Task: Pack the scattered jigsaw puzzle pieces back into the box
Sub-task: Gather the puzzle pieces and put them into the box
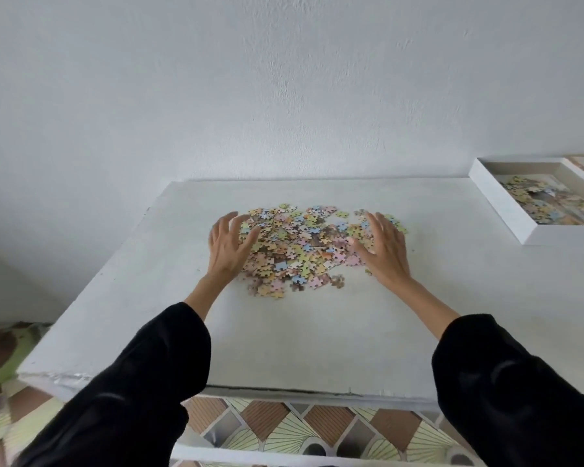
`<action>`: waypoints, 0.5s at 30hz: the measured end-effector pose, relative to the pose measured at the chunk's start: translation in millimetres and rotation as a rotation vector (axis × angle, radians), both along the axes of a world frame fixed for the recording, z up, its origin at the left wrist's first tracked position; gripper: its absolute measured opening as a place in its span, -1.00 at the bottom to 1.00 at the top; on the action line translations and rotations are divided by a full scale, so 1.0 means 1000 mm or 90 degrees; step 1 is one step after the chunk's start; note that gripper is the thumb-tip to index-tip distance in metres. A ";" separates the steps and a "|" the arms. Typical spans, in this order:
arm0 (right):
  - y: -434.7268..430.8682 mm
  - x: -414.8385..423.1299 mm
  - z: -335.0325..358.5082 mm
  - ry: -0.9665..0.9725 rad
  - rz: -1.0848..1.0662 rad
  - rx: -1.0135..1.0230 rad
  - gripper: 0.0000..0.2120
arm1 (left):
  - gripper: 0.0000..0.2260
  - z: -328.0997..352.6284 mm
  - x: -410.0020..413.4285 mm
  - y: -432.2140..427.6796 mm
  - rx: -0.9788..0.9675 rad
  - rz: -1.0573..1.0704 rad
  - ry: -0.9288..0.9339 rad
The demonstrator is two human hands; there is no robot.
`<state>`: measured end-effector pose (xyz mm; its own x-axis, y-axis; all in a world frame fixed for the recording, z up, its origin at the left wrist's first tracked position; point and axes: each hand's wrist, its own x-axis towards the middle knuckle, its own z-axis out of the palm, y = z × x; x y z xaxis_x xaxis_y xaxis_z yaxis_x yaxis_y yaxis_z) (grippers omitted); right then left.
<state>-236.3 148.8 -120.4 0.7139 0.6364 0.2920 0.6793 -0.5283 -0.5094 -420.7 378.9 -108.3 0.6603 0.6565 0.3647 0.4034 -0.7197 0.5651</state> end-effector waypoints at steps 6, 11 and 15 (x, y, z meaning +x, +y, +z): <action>-0.020 0.056 -0.002 0.075 -0.150 -0.118 -0.28 | -0.16 -0.010 0.003 0.030 -0.056 0.064 0.149; -0.008 0.048 0.001 0.037 -0.004 -0.232 -0.27 | -0.37 -0.019 0.018 0.030 0.018 -0.041 0.209; 0.000 0.042 0.004 0.026 0.066 -0.240 -0.30 | -0.27 -0.020 0.021 0.030 0.002 -0.067 0.189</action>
<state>-194.2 148.4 -116.8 0.6464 0.7630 -0.0038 0.7220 -0.6132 -0.3205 -399.8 408.4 -128.2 0.8028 0.5777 0.1475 0.4734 -0.7680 0.4314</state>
